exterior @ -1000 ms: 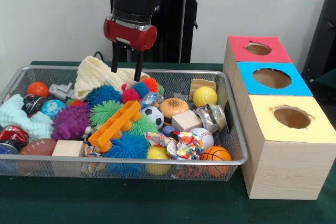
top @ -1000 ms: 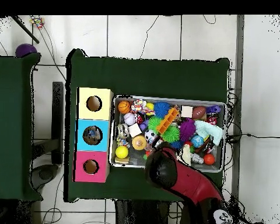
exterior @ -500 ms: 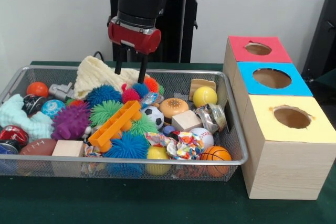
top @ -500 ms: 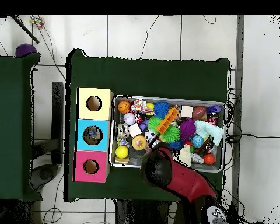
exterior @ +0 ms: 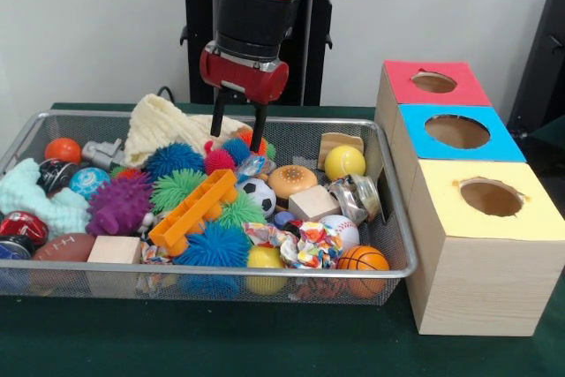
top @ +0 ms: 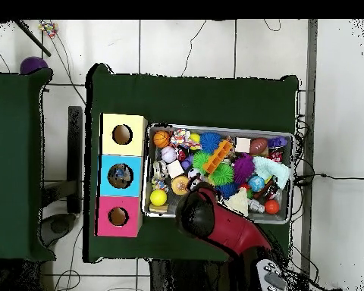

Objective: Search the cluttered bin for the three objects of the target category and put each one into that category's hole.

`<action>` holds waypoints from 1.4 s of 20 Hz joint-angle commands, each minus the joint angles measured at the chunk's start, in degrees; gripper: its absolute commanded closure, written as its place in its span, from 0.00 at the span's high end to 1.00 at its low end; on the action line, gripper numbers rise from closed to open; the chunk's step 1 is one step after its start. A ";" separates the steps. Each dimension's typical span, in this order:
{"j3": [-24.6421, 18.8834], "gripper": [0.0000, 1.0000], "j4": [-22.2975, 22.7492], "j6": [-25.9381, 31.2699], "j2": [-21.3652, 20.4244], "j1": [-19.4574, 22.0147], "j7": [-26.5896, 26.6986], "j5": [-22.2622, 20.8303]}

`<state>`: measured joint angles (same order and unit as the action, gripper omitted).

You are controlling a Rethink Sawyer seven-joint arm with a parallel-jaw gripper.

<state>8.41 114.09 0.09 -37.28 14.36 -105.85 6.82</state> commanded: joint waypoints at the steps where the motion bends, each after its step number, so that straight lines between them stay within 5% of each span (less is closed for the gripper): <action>1: -3.78 1.00 -5.83 1.36 2.15 -0.29 -11.03 4.27; 11: -6.23 1.00 -4.14 -0.25 1.55 2.27 -9.78 2.13; 28: -4.83 1.00 -6.79 -1.11 3.73 -0.67 -12.11 6.62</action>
<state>7.56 111.49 0.09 -35.97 13.83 -105.85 9.97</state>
